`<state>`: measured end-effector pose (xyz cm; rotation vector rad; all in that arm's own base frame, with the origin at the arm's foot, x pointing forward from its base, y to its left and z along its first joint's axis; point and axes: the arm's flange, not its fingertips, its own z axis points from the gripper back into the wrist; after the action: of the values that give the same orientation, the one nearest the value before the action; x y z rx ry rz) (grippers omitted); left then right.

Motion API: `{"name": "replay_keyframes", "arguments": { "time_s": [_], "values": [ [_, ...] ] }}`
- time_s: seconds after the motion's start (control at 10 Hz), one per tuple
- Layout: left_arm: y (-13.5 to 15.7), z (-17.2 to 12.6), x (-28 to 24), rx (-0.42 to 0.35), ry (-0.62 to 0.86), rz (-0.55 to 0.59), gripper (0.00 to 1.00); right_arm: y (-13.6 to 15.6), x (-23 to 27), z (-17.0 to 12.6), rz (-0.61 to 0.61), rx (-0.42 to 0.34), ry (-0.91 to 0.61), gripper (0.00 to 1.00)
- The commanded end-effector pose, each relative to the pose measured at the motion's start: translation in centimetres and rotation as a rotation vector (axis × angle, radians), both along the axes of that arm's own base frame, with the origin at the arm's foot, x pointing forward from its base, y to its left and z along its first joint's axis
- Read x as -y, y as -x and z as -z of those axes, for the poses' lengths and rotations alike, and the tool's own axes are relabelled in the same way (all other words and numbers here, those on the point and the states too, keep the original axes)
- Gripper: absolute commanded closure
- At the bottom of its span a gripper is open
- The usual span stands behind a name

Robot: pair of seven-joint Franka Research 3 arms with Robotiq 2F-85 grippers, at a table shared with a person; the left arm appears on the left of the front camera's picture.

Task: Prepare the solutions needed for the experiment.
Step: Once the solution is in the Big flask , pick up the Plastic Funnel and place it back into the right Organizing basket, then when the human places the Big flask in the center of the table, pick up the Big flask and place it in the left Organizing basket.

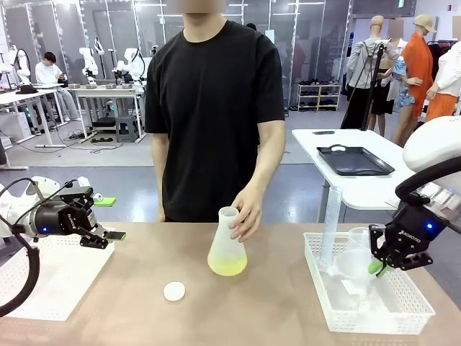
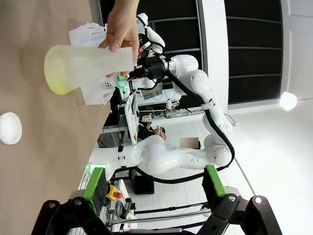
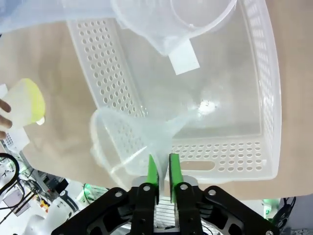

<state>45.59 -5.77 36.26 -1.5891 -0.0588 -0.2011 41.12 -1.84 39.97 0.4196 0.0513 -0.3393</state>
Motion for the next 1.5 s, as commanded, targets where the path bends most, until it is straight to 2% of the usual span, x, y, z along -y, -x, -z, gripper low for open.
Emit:
{"name": "replay_keyframes", "arguments": {
  "time_s": [0.0,0.1,0.2,0.3,0.4,1.4],
  "values": [
    [-0.1,-0.3,0.1,0.003,0.016,-0.006,0.0,-1.1,-0.4,-0.1,0.031,-0.018,0.032,0.58],
    [-0.1,-0.3,0.1,0.003,0.016,-0.006,0.0,-1.2,-0.6,-0.1,0.029,-0.019,0.033,0.74],
    [-0.1,-0.3,0.1,0.003,0.016,-0.006,0.0,-1.1,-0.9,-0.3,0.035,-0.016,0.054,0.39],
    [-0.1,-0.3,0.1,0.003,0.016,-0.006,0.0,-1.1,-2.2,-1.1,0.024,0.013,0.035,0.6],
    [-0.1,-0.3,0.1,0.003,0.016,-0.006,0.0,-0.7,-0.2,0.1,0.011,-0.009,0.01,0.6],
    [-0.1,-0.3,0.1,0.003,0.016,-0.006,0.0,-0.7,-0.2,0.1,0.011,-0.009,0.01,0.6]
  ]
}}
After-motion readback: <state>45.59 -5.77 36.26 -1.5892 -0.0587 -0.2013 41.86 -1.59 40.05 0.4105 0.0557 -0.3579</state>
